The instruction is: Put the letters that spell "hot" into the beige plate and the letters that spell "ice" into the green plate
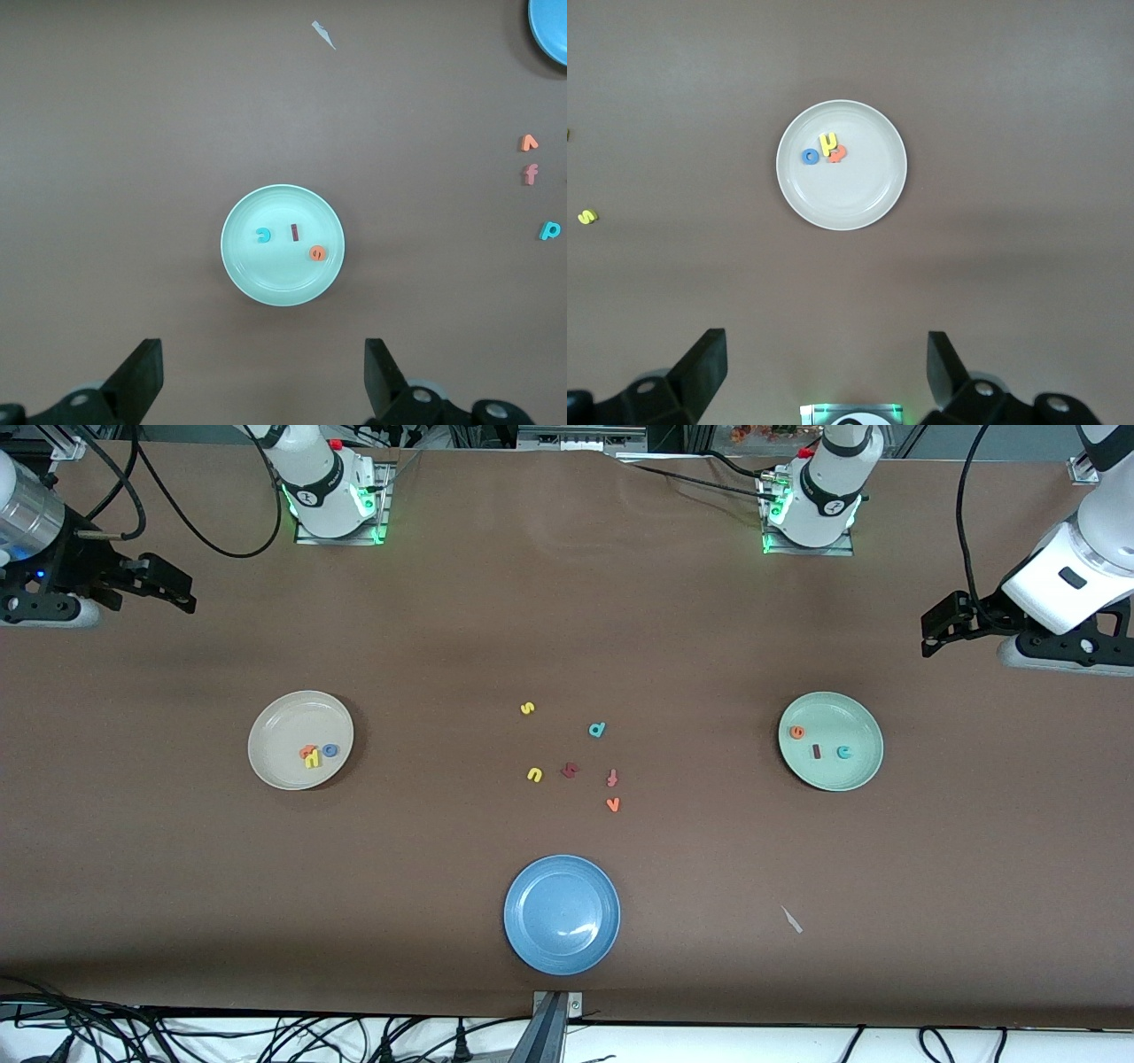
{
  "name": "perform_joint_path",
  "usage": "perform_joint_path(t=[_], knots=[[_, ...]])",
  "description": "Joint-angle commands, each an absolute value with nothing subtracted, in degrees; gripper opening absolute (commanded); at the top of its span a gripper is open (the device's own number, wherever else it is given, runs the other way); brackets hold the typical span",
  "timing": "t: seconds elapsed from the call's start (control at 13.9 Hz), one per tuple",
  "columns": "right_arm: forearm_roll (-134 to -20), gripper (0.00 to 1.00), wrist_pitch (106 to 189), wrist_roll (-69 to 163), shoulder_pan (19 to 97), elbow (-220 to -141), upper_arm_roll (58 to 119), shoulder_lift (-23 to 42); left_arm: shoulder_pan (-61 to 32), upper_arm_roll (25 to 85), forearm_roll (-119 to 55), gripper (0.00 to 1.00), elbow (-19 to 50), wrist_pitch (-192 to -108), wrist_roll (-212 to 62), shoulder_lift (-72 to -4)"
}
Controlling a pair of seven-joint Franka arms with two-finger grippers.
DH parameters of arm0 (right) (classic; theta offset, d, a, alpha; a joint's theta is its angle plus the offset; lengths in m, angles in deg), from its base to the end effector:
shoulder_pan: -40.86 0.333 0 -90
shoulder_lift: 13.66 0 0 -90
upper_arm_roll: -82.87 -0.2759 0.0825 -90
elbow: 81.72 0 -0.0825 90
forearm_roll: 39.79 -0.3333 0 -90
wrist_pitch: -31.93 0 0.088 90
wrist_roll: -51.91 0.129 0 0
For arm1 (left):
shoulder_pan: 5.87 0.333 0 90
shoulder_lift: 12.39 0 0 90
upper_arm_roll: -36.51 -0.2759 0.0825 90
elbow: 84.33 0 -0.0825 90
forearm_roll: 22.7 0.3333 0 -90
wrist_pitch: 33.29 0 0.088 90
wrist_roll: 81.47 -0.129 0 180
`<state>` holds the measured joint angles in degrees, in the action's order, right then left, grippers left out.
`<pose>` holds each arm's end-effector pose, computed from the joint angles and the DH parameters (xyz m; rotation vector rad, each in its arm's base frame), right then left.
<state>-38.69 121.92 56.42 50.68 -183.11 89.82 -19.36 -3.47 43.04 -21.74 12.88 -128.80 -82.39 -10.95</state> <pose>0.4691 0.0190 0.5273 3.1238 -0.0413 -0.1556 0.5017 -0.0348 0.5300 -3.1188 0.1400 0.0065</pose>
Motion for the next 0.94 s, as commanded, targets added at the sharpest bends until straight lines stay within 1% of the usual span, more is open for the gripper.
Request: perform_joint_path(t=[0.0, 0.86], knots=[[-39.5, 1.00, 120.8, 57.0, 51.2, -180.9, 90.3, -17.9, -3.2, 42.7, -22.8, 1.00, 12.6, -130.9, -83.6, -12.2], [-39.5, 1.00, 120.8, 51.2, 51.1, -180.9, 92.2, -17.7, -3.3, 42.7, -22.7, 1.00, 12.1, -131.3, -83.5, -12.8]])
